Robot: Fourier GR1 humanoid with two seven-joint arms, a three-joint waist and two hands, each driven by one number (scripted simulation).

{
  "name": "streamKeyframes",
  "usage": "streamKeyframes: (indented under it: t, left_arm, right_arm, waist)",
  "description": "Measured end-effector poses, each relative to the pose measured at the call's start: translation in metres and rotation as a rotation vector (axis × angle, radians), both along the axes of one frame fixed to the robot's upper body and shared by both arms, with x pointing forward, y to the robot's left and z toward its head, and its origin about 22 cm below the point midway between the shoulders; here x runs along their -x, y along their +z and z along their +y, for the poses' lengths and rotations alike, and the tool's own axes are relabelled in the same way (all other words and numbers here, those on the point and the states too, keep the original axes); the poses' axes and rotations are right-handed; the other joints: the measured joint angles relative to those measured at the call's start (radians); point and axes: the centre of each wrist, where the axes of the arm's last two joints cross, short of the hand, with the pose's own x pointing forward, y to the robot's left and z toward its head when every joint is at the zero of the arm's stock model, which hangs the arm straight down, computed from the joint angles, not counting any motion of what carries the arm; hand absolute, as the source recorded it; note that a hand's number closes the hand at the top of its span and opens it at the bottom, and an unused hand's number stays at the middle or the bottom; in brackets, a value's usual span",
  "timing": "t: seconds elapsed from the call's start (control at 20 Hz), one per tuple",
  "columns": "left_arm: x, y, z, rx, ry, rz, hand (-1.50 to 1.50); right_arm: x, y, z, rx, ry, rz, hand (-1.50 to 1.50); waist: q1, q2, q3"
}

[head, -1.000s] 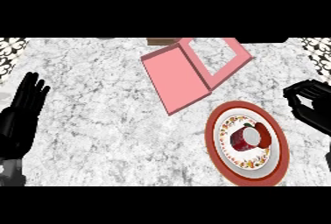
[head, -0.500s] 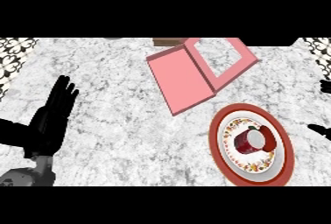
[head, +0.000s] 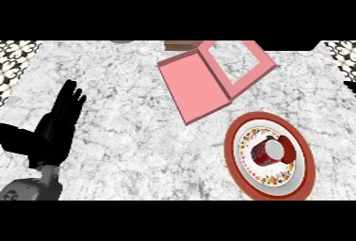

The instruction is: Pick the can from the plate and place it in the cardboard box

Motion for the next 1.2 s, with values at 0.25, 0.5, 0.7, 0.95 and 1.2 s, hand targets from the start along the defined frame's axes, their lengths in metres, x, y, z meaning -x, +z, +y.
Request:
streamKeyframes:
  t: [0.25,0.5,0.7,0.95,1.2]
  left_arm:
    - [-0.001,0.0,0.0,0.003,0.008,0.01,0.0]
    - [0.004,0.001,0.0,0.011,0.008,0.01,0.0]
    - [0.006,-0.008,-0.003,0.009,0.004,0.006,0.0]
    - [0.004,-0.002,-0.004,0.008,0.005,0.007,0.0]
    - [0.001,0.001,-0.002,0.01,0.005,0.007,0.0]
  right_arm:
    - [-0.008,0.012,0.022,-0.001,0.069,0.084,-1.5]
    - [-0.004,0.016,0.058,-0.027,0.114,0.112,-1.5]
    - [-0.001,0.014,0.079,-0.008,0.106,0.125,-1.5]
    - [0.001,-0.003,0.096,0.031,0.08,0.152,-1.5]
    - [0.005,-0.016,0.106,0.029,0.082,0.18,-1.5]
  waist:
    - [-0.008,-0.002,0.0]
    - [-0.013,-0.004,0.0]
    - [-0.013,-0.003,0.0]
    - [-0.011,-0.002,0.001]
    - [-0.011,-0.001,0.001]
